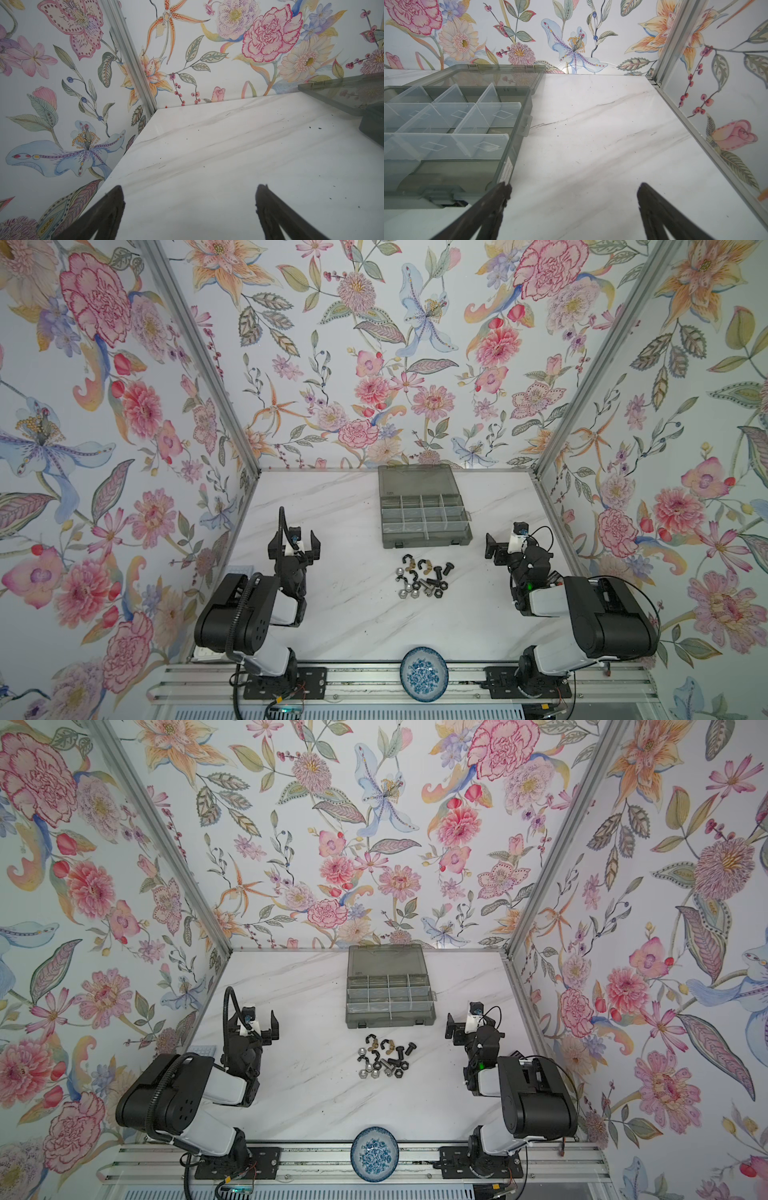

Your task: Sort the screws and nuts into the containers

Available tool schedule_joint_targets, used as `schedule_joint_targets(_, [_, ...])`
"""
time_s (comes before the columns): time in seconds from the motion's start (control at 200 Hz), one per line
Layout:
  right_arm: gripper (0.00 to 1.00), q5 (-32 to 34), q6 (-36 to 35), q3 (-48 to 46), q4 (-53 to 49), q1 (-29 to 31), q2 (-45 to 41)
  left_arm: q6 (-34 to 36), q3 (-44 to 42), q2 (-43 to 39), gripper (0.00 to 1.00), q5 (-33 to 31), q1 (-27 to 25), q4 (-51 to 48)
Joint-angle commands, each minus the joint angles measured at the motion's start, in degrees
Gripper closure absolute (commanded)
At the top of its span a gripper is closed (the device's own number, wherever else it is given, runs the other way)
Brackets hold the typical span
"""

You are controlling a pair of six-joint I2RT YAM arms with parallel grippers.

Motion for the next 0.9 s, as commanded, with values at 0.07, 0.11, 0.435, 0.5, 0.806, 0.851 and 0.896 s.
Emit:
schedule_joint_targets(0.07, [0.01,3.55,1.56,1.42,-4.38,0.25,-3.14,0.56,2.74,-10.06,0.01,-0.02,0.49,-10.88])
schedule_joint_targets(0.11, [0.01,3.97,1.64,2.10,-6.63,0.25,-4.26,0.69,3.93,-12.43,0.01,0.46,0.50,-14.65])
schedule_joint_targets(0.435, [0.01,2.06,5.95,13.69,-38.45,1.29,-13.94,-13.66,14.19,-24.33,0.01,6.54,-1.17,-43.37])
schedule_joint_targets(0.5, [0.01,0.63,6.06,15.98,-44.56,2.04,-15.19,-17.74,16.25,-25.18,0.01,8.44,-2.33,-50.25])
schedule_joint_targets(0.806, [0.00,-9.21,8.43,29.05,-71.64,7.64,-13.74,-32.41,22.79,-24.35,0.01,4.11,-16.06,-71.19])
schedule_joint_targets(0.851, [0.01,-9.86,9.36,29.97,-74.07,8.57,-13.39,-35.28,22.98,-23.77,0.01,3.07,-18.43,-72.34])
schedule_joint_targets(0.896, [0.01,-10.48,10.46,30.97,-76.63,9.47,-12.91,-37.50,23.05,-22.81,0.01,2.74,-20.91,-72.57])
